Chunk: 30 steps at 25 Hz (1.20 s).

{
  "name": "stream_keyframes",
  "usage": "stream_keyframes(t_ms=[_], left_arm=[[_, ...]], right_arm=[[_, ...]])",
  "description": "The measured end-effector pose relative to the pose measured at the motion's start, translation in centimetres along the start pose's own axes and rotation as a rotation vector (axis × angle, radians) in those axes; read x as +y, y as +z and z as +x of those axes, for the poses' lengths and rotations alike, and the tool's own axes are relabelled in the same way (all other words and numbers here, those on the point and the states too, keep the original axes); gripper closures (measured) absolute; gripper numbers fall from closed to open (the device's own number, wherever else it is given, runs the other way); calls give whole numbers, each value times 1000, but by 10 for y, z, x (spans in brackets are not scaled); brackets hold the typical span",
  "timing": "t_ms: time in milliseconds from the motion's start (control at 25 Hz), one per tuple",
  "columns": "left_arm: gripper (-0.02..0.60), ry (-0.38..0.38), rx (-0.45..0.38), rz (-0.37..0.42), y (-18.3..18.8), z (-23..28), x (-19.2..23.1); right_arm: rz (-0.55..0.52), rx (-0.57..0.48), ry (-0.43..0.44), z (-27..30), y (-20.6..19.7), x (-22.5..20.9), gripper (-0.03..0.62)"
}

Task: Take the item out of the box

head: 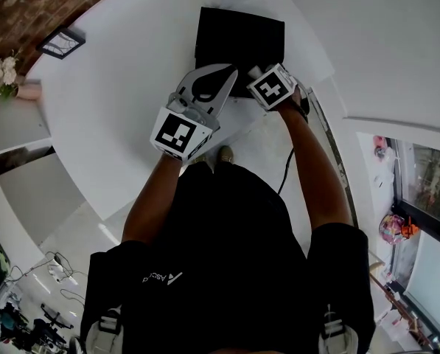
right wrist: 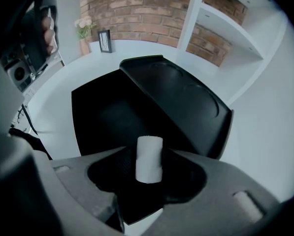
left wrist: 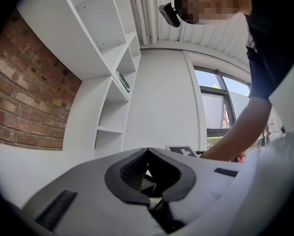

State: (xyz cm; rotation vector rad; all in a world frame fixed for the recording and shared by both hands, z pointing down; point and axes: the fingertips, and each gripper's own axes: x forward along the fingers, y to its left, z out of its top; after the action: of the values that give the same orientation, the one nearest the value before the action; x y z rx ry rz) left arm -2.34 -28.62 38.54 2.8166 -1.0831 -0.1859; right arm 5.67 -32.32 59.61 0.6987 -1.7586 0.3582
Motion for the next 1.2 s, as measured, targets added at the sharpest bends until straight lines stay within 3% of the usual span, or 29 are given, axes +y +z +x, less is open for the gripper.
stream_keyframes(t_ms=[280, 600, 760, 880, 1000, 1200], left_arm=[[583, 0, 9, -1, -4, -2, 4], [583, -3, 32, 7, -8, -2, -1], [583, -5, 46, 16, -8, -3, -7], [583, -8, 102, 25, -12, -5, -15], [583, -18, 65, 40, -6, -1, -24], [583, -21, 73, 67, 1, 0, -40]], right_arm=[[-34, 12, -27, 6, -2, 0, 425], [7, -74, -21, -10, -3, 2, 427], [64, -178, -16, -33, 0, 2, 427], [127, -279, -15, -60, 3, 0, 427], [168, -387, -15, -90, 7, -2, 427], [203, -604, -19, -146, 12, 0, 427]])
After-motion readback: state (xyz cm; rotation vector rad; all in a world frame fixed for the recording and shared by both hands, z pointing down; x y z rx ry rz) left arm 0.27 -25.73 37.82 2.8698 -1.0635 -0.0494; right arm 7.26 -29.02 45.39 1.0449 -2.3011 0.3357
